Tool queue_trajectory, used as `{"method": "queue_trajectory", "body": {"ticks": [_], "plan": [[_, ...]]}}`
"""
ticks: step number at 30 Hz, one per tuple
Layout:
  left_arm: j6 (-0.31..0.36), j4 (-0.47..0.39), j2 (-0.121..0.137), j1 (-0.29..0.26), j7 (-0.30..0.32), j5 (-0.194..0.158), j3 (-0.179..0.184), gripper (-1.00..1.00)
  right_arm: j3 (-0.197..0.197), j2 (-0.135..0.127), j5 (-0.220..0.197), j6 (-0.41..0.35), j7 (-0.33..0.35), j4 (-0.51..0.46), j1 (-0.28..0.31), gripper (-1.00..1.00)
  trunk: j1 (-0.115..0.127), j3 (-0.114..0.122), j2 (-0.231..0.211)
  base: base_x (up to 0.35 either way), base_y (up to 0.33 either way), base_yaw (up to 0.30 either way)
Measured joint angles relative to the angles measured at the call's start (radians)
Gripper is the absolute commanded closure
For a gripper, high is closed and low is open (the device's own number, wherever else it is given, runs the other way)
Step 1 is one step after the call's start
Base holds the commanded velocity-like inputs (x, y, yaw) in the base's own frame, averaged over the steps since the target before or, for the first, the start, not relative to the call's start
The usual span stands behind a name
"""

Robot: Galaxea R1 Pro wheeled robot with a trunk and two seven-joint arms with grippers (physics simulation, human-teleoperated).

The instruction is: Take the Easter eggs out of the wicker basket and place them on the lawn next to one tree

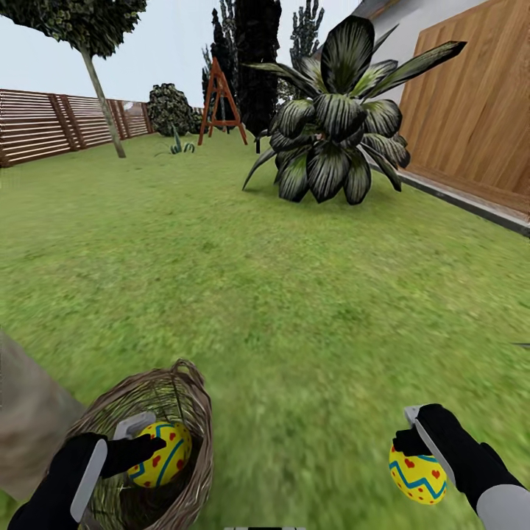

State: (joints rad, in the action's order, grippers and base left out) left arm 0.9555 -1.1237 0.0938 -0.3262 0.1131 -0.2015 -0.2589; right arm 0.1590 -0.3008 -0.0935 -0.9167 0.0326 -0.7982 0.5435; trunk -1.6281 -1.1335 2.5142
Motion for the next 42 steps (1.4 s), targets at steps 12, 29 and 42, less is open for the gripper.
{"method": "queue_trajectory", "body": {"ticks": [12, 29, 42], "plan": [[0.003, 0.011, 0.008, 0.000, -0.007, 0.004, -0.003, 1.00, 0.003, 0.001, 0.000, 0.000, -0.001, 0.000, 0.000, 1.00, 0.005, 0.046, -0.003, -0.084, 0.000, 0.000], [0.002, 0.049, 0.030, 0.000, -0.008, 0.012, 0.012, 1.00, 0.005, 0.005, -0.001, 0.000, 0.001, 0.009, 0.000, 1.00, 0.013, 0.112, -0.007, 0.000, 0.000, 0.000], [0.009, 0.049, 0.029, 0.000, -0.085, 0.140, 0.000, 1.00, 0.005, 0.005, 0.000, 0.000, 0.001, 0.014, 0.000, 1.00, 0.019, 0.163, -0.010, 0.000, 0.000, 0.000]]}}
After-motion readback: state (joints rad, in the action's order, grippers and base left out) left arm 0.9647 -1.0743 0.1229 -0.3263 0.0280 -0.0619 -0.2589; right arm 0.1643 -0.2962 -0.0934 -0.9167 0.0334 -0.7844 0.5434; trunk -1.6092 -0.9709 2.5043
